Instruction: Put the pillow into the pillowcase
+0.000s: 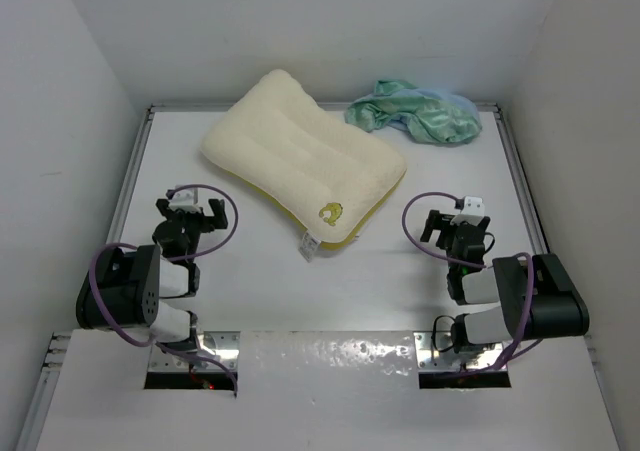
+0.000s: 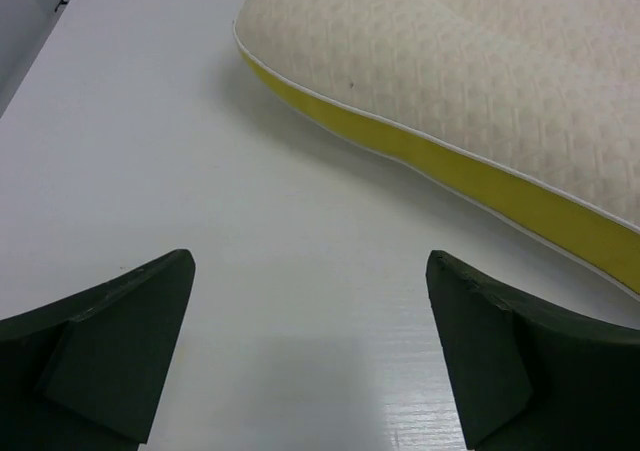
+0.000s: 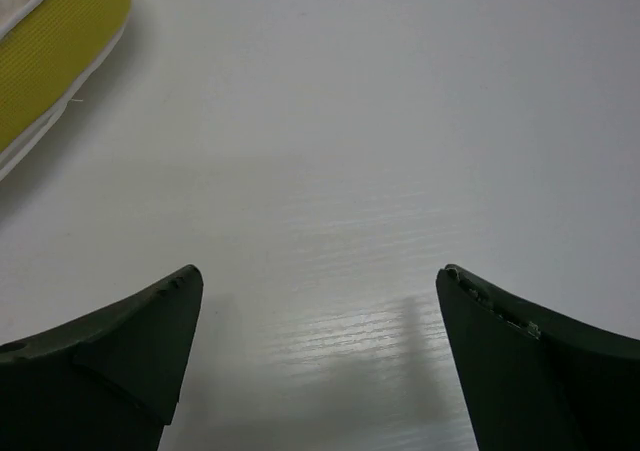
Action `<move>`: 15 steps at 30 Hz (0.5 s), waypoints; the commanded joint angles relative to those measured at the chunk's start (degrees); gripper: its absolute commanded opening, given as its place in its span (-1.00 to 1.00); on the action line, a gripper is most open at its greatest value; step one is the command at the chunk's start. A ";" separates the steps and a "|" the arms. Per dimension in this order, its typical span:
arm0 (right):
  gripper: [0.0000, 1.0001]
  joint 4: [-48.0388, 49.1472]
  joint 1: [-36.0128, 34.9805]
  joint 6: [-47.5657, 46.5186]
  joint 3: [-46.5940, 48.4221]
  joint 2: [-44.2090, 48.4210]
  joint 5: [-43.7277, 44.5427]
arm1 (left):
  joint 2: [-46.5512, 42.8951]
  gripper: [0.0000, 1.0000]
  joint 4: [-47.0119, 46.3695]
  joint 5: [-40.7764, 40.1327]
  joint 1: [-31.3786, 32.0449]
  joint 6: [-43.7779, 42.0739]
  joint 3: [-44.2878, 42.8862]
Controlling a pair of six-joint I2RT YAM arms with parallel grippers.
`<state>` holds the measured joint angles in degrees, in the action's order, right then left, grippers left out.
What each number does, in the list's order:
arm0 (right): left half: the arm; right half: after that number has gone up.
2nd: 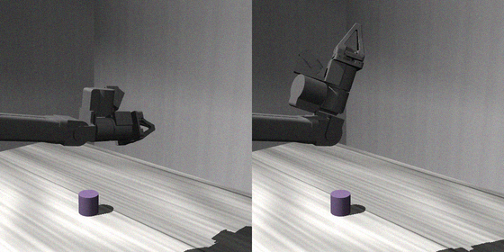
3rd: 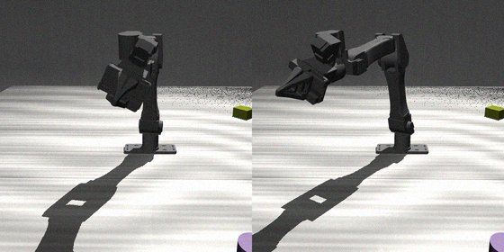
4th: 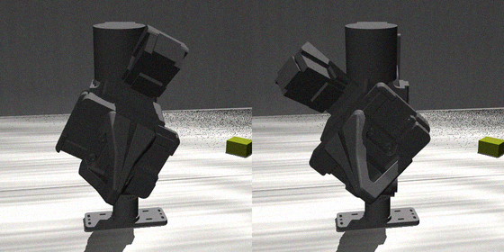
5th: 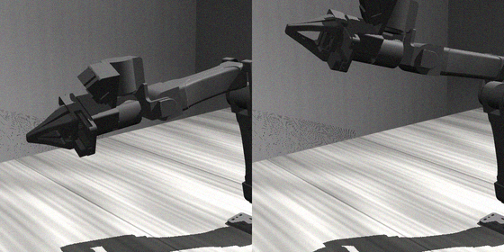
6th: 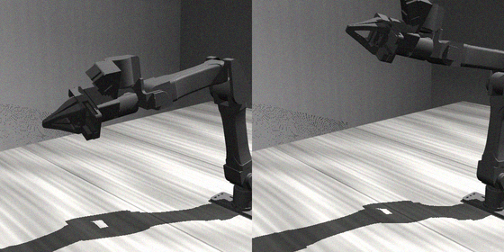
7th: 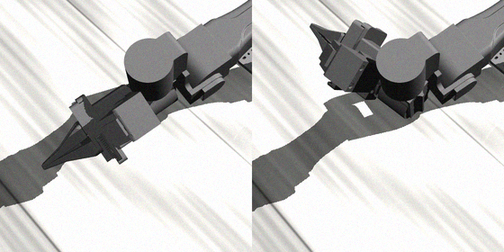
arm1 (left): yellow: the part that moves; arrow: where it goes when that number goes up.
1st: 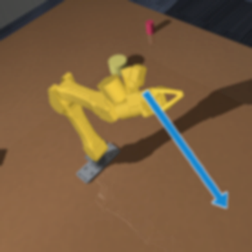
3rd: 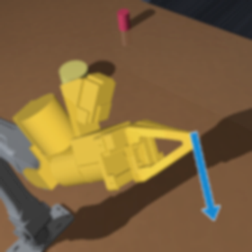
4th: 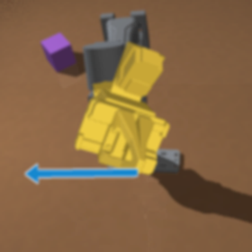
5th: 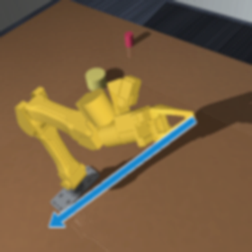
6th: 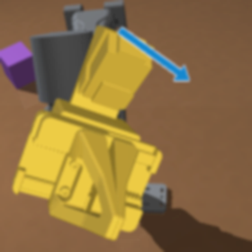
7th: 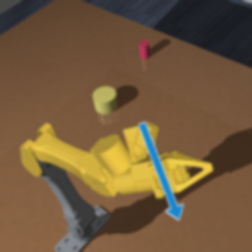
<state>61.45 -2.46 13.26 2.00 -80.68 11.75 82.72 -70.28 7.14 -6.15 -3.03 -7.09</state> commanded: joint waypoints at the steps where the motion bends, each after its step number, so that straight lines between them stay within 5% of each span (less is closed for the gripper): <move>1: 0.98 3.67 -0.27 -0.16 -3.05 0.44 -0.32 | -0.36 0.99 -1.96 2.18 -0.53 -0.75 -0.99; 5: 0.98 -15.42 -0.27 -0.95 4.21 8.68 -1.73 | -0.28 0.99 -2.14 2.36 -0.53 -0.84 -0.99; 7: 0.98 -33.07 -0.27 -0.95 15.96 12.31 -1.46 | -0.89 0.99 -3.88 8.30 -1.31 -2.68 -0.91; 10: 0.98 -44.62 -0.27 -4.09 27.05 15.38 -6.52 | -11.90 0.99 16.21 24.48 -3.25 -11.15 -11.72; 11: 0.51 -53.54 -0.27 -5.68 36.05 14.77 -9.61 | -13.01 1.00 36.33 28.07 -3.08 -17.30 -17.46; 12: 0.01 -58.76 -0.27 -7.35 41.19 13.37 -12.68 | -12.93 0.99 46.54 35.16 -3.16 -32.42 -23.35; 13: -0.53 -64.73 -0.27 -9.37 47.16 8.75 -17.41 | -10.58 0.99 65.87 35.75 -2.90 -38.74 -35.85; 14: -0.79 -74.45 -0.27 -8.17 58.27 5.83 -18.24 | -8.82 0.99 73.02 34.71 -2.64 -42.11 -41.98; 15: -0.77 -77.59 -0.27 -5.46 62.99 -0.03 -18.51 | -7.15 0.99 76.57 27.91 -1.85 -40.76 -50.91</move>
<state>5.17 -2.46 8.14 51.79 -73.01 0.89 74.67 -23.33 31.38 -8.64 -26.96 -39.31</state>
